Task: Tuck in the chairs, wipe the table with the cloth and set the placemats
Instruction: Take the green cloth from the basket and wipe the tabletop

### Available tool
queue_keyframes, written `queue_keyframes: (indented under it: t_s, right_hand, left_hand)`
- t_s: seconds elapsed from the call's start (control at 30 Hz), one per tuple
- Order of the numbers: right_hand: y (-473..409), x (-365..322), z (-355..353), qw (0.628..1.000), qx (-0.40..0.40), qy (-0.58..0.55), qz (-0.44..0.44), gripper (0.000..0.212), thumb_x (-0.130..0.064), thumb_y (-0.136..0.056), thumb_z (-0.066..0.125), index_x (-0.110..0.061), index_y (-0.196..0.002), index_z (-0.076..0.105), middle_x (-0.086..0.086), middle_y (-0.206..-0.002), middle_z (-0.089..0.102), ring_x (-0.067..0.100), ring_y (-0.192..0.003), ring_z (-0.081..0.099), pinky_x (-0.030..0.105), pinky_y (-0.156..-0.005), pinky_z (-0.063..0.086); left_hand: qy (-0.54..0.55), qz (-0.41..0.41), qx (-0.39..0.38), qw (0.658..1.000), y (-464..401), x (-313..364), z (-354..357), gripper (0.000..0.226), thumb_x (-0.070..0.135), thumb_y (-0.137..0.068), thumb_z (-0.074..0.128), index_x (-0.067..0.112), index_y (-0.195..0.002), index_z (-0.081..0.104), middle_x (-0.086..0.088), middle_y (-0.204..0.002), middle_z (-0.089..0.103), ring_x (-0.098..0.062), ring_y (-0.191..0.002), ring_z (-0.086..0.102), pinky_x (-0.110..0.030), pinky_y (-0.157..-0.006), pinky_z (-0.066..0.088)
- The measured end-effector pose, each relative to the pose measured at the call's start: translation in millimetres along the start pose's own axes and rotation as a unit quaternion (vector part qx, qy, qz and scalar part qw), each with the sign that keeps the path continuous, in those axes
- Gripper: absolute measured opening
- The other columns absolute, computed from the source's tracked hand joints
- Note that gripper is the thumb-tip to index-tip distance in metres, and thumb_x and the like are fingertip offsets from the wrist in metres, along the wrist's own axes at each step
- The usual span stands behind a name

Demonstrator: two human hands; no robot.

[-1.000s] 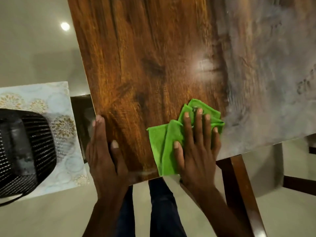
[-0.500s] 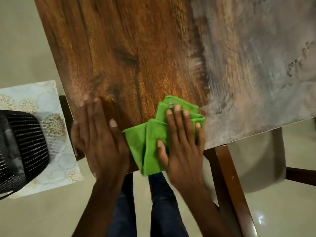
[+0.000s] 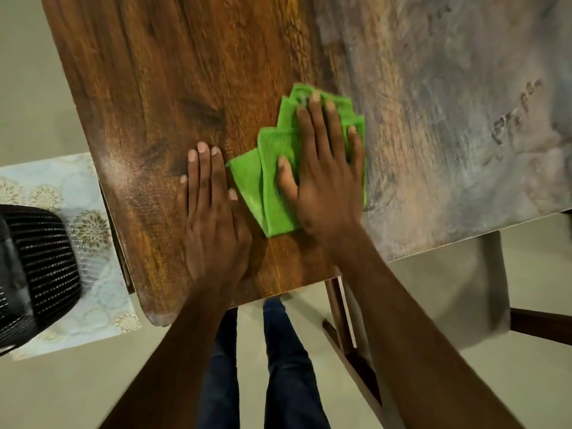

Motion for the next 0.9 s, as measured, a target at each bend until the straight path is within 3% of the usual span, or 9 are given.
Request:
queue_keyframes:
  t_s: [0.13, 0.27, 0.37, 0.67, 0.9]
  right_hand:
    - [-16.7, 7.6, -2.5, 1.000, -0.004, 0.008, -0.024, 0.070, -0.052, -0.110, 0.030, -0.019, -0.170, 0.016, 0.004, -0.178, 0.010, 0.021, -0.166, 0.005, 0.051, -0.132, 0.012]
    - [47.2, 24.5, -3.2, 0.999, -0.038, 0.021, 0.012, 0.068, -0.048, -0.111, 0.028, -0.020, -0.171, 0.009, 0.008, -0.179, 0.000, 0.025, -0.166, -0.002, 0.054, -0.131, 0.013]
    - [81.6, 29.3, -4.1, 0.998, -0.058, 0.022, 0.002, 0.070, -0.045, -0.109, 0.032, -0.019, -0.170, 0.012, 0.009, -0.179, 0.003, 0.025, -0.166, 0.002, 0.056, -0.130, 0.018]
    - [-13.5, 35.3, -10.7, 0.997, -0.042, 0.020, -0.056, 0.071, -0.047, -0.109, 0.038, -0.022, -0.170, 0.015, 0.003, -0.179, 0.008, 0.020, -0.166, 0.003, 0.051, -0.132, 0.011]
    - [57.7, 45.9, -10.6, 0.996, -0.070, 0.041, -0.021, 0.070, -0.046, -0.109, 0.031, -0.019, -0.171, 0.010, 0.007, -0.179, 0.002, 0.023, -0.166, 0.001, 0.054, -0.131, 0.016]
  left_hand:
    - [-0.042, -0.009, -0.022, 0.999, -1.3, 0.2, 2.2, 0.061, 0.027, -0.114, 0.029, 0.009, -0.171, 0.018, -0.007, -0.179, 0.013, -0.018, -0.167, 0.007, -0.041, -0.135, 0.009]
    - [-0.059, -0.012, -0.041, 0.997, -1.9, 4.2, 4.6, 0.065, 0.031, -0.113, 0.028, 0.010, -0.171, 0.011, -0.007, -0.180, 0.007, -0.018, -0.167, 0.001, -0.044, -0.136, 0.008]
    - [-0.079, -0.014, -0.052, 0.995, -1.5, 6.2, 5.4, 0.066, 0.030, -0.112, 0.027, 0.010, -0.172, 0.006, -0.007, -0.181, 0.002, -0.019, -0.167, -0.003, -0.045, -0.136, 0.008]
    - [-0.081, -0.020, -0.067, 0.994, -1.7, 5.6, 7.1, 0.067, 0.029, -0.112, 0.027, 0.009, -0.171, 0.005, -0.009, -0.180, 0.002, -0.021, -0.167, -0.003, -0.049, -0.135, 0.012]
    - [-0.077, -0.023, -0.068, 0.994, -3.5, 9.0, 5.8, 0.067, 0.029, -0.112, 0.026, 0.009, -0.171, 0.004, -0.008, -0.181, 0.000, -0.020, -0.167, -0.005, -0.048, -0.135, 0.007]
Point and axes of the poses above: each hand's wrist, its own y-axis away from the middle knuckle, its own z-axis out of the palm, x = y × z, the point moved 7 cm from there along -y, towards the middle knuckle
